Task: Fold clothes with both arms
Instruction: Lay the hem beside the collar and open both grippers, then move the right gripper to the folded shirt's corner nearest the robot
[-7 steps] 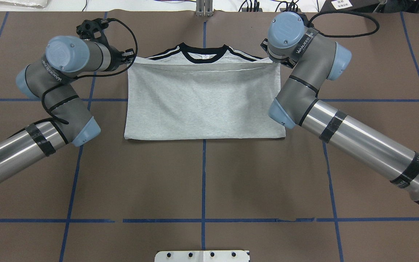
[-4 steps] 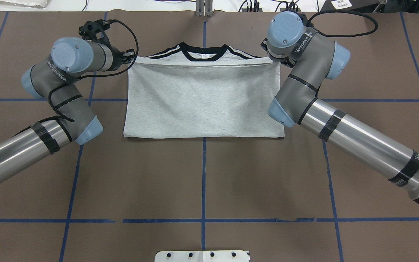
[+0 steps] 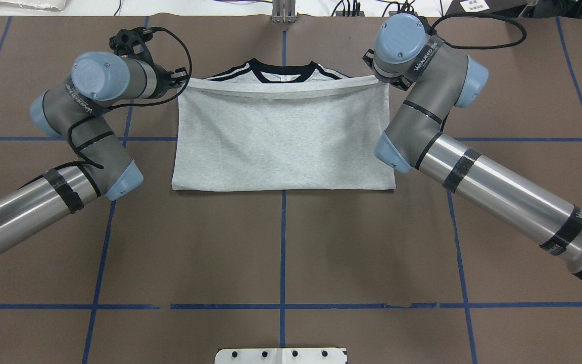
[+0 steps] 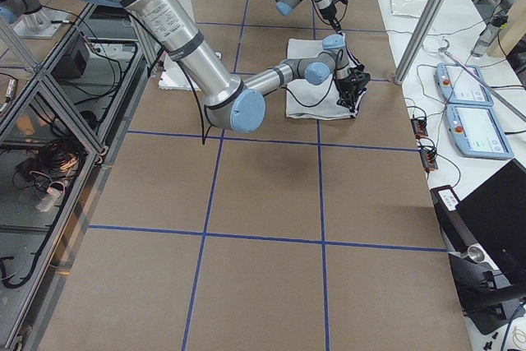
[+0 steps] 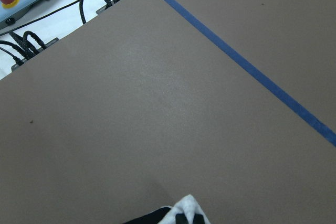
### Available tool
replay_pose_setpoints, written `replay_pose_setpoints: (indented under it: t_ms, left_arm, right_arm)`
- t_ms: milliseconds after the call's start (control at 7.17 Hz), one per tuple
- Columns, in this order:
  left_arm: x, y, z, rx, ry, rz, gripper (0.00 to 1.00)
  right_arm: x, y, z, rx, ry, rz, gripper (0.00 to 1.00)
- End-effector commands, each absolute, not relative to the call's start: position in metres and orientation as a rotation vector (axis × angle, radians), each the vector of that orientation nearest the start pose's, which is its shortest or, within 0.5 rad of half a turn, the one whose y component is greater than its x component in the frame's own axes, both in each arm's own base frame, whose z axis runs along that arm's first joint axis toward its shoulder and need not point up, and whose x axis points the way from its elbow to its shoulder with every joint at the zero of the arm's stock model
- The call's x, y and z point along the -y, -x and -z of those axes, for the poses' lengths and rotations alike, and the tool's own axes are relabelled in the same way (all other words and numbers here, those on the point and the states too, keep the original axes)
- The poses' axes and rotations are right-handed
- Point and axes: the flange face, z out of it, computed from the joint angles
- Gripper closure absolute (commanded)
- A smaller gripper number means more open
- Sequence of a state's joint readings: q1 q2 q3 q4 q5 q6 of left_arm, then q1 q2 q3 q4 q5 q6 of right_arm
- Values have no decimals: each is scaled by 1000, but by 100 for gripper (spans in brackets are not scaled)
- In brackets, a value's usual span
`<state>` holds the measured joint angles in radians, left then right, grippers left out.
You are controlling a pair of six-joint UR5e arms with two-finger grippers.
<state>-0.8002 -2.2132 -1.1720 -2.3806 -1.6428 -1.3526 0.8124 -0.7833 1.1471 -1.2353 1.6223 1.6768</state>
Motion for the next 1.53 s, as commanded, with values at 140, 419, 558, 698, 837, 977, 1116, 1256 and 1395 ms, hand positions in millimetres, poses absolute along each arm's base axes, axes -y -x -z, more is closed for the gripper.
replay_pose_setpoints:
  t_ms: [140,419,558,698,837,977,1116,1256,1395]
  left_arm:
    - [649,-433,-372,-951,-480,486,42]
    - [650,-430,-371,-954,-485,485,42]
    - [649,-430,-372,-959,-489,484,42]
    - [649,-429,-373,-959,-488,482,42]
    - [649,-429,-374,-959,-488,482,42]
    - [649,-429,-374,-959,-489,481,42]
    - [648,-429,-373,-960,-490,481,42]
    - [648,-429,-372,-962,-490,482,42]
    - [648,-429,-373,-961,-489,482,42]
  right_arm:
    - [691,432,-322,784,-176,-879,27]
    - [634,414,-345,875,-150,-832,15]
    - [587,423,-360,896,-110,-825,14]
    - [549,436,-362,919,-70,-839,13]
    - [519,442,-370,923,-41,-828,12]
    - [493,443,-370,935,-31,-810,10]
    - [469,449,-372,940,-12,-828,10]
    - [458,458,-375,931,-22,-822,10]
    - [455,461,-376,926,-20,-817,10]
